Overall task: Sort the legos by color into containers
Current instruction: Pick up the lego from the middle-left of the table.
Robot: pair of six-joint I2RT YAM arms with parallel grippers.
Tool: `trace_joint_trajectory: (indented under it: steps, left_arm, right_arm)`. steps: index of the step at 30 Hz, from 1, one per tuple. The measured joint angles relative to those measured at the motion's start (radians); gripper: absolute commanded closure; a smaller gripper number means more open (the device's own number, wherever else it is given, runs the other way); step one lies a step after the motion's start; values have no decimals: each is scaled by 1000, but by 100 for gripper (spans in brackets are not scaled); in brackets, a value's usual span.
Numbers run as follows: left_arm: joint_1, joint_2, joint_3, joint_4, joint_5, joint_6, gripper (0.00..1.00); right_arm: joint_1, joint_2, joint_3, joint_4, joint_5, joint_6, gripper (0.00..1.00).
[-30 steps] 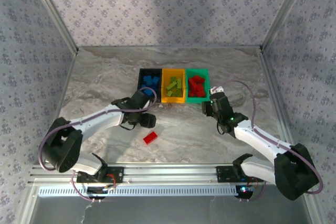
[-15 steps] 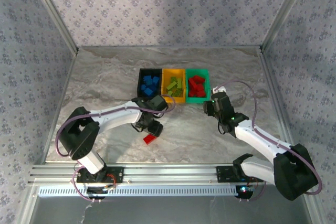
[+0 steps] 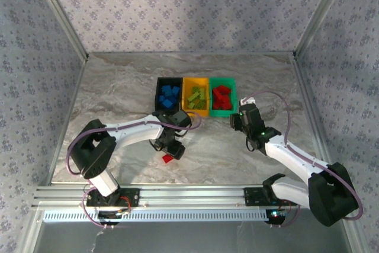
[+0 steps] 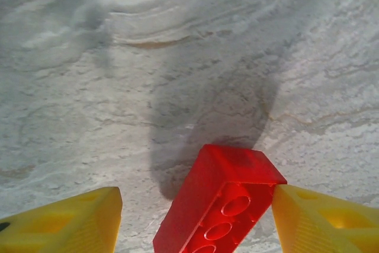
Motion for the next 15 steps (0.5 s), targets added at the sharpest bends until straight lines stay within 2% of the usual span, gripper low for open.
trace_joint_trajectory:
  steps: [10,13,15]
  left_arm:
    - [-13,66,11,-24,14,43,37]
    - [-28,66,11,-24,14,44,42]
    - [-35,66,11,-24,15,42,49]
  right_arm:
    - [0,0,0,0,-3,4,41]
    - [-1,0,0,0,-3,4,41]
    - [-4,0,0,0,-4,5,41]
